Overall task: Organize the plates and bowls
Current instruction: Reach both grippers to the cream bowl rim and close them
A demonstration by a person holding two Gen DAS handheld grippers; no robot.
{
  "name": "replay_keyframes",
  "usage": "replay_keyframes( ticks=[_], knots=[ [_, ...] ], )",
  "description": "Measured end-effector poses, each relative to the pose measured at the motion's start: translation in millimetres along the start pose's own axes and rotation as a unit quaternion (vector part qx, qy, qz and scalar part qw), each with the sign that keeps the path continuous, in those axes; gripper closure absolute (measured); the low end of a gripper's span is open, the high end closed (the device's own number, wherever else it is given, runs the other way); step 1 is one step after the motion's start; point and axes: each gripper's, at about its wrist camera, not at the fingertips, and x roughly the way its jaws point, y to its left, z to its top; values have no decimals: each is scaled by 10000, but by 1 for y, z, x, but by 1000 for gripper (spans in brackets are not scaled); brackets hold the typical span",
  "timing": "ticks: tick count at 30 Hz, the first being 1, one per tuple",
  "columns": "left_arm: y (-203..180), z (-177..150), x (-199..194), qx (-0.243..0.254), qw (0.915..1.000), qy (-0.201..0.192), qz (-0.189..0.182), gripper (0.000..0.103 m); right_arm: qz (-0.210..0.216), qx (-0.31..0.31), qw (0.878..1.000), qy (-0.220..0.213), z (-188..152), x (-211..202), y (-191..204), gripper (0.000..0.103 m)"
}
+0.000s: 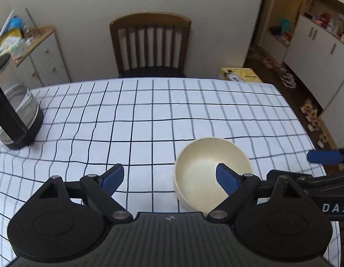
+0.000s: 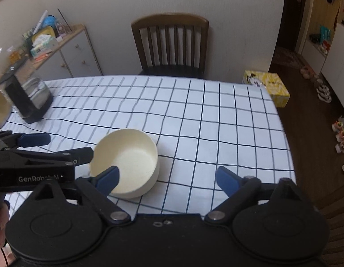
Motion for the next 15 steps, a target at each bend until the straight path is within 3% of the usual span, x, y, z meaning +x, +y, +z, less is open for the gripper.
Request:
replay_keyframes(
  ticks=[6,9,10,12,14,15],
  knots=[
    [4,3,34,-232,9992,340,18,15,46,87,9996,271,7,35,-2,28],
    [4,3,45,-284,9986,451,26,32,63,123,9991,404,8,48,-1,33],
    [4,2,48,-284,9984,488,1,42,71,139,9990,427,8,51,-1,36],
    [3,1,54,-270,9982,540,35,47,128,151,9985,505,7,57,0,47],
    [2,0,60,-218,9977,632,80,64,154,158,9983,532,7,60,2,55],
    [1,-2,63,-200,9975,676,87,68,169,152,9983,543,7,62,3,57]
  ],
)
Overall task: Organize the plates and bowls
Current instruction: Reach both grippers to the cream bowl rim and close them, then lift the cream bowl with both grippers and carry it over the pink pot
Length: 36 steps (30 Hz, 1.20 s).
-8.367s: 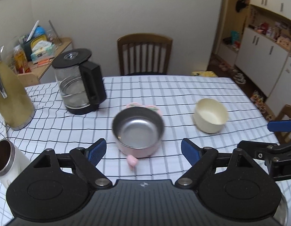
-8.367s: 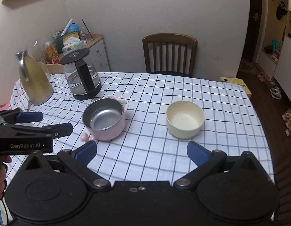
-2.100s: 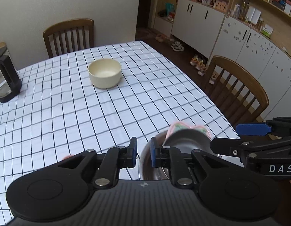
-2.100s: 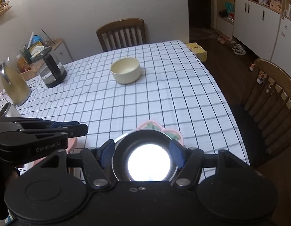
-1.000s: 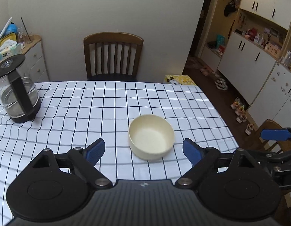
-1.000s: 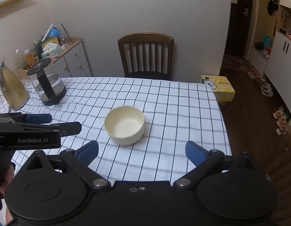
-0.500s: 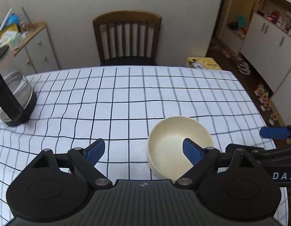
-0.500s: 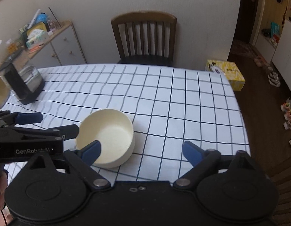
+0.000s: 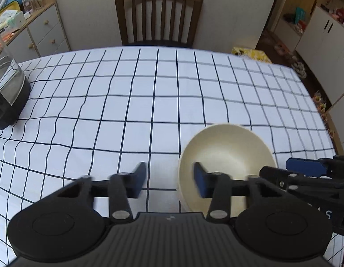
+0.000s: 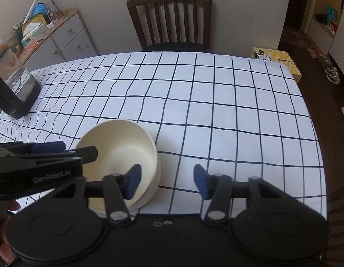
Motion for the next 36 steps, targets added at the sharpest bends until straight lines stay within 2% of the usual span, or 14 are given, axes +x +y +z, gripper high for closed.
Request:
replay_keyframes(
  ticks=[4,6,10,14,24,36],
  knots=[
    [-7,-3,1,96,10000,-19,-14,74,65,-24,9999,105,1,5,5,78],
    [-10,-5,1,145,9999,-27,-28,85,52,-27,9999,132,1,6,7,81],
    [-16,-7,-4,210,9998,18,12,94,62,-45,9999,117,0,3,9,95],
    [-20,-10,-11,277,9996,-17,9,100,-1,-49,10000,74,-1,-2,12,97],
    [-23,-30,-43,376,9992,-72,-139,100,-137,-3,9999,-28,-13,-31,16,98],
    [-33,-63,-119,685,9969,-176,-355,100,-246,222,9994,-130,-48,-98,24,98]
  ],
)
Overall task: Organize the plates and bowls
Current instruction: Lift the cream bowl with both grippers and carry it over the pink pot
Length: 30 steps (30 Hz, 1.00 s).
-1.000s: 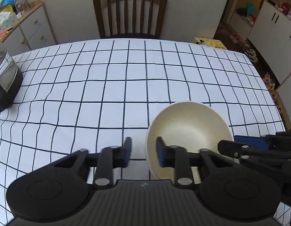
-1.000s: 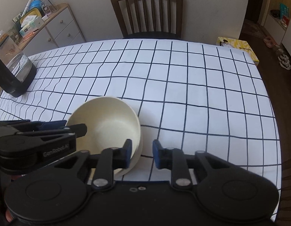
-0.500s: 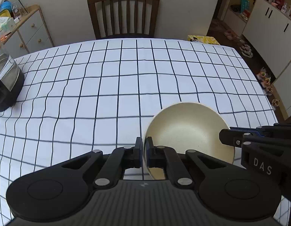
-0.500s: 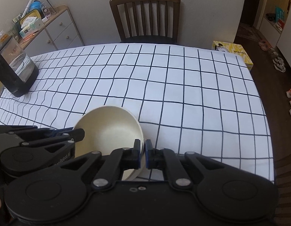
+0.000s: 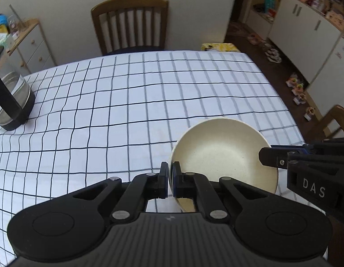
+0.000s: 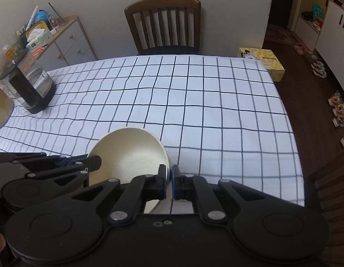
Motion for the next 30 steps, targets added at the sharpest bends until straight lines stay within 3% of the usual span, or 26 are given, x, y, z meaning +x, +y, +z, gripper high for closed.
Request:
replay_keyframes(
  ticks=[17,30],
  knots=[
    [-29,-79,-115,757,9959,-145,-466,100,-351,404,9978,-388,-88,-115,17,98],
    [-54,-158,-152,1333,9882,-142,-747,100,-575,885,9934,-442,-172,-162,21,97]
  ],
)
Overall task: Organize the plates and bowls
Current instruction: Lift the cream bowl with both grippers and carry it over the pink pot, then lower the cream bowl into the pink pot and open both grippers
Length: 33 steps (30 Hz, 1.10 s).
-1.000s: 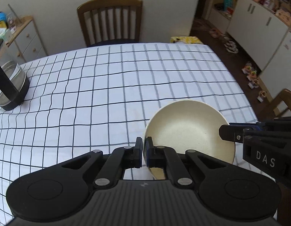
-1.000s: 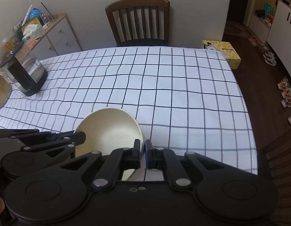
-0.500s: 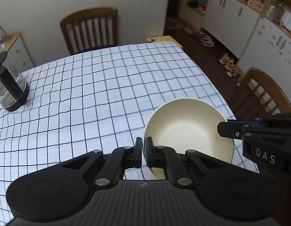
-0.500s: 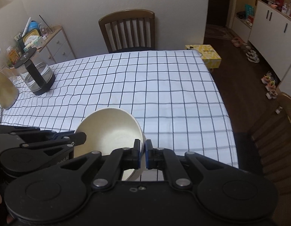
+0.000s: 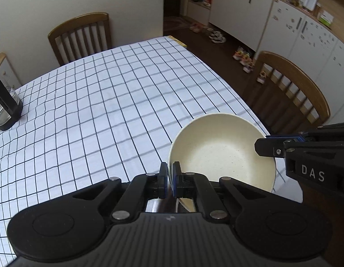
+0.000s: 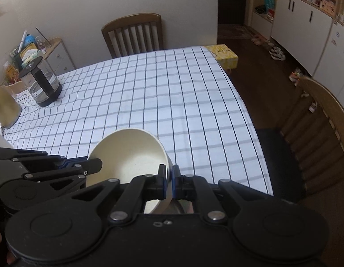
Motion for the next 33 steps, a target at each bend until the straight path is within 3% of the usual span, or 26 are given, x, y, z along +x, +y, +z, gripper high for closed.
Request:
replay_keyframes(
  ticks=[15,33],
  knots=[
    [-26,-48,26,554,9984,6,148,100,6,410,9990,154,-64,15,-14,97],
    [-28,-56,45,756,9968,67,258,100,20,368,9990,241,-78,29,-15,97]
  ],
)
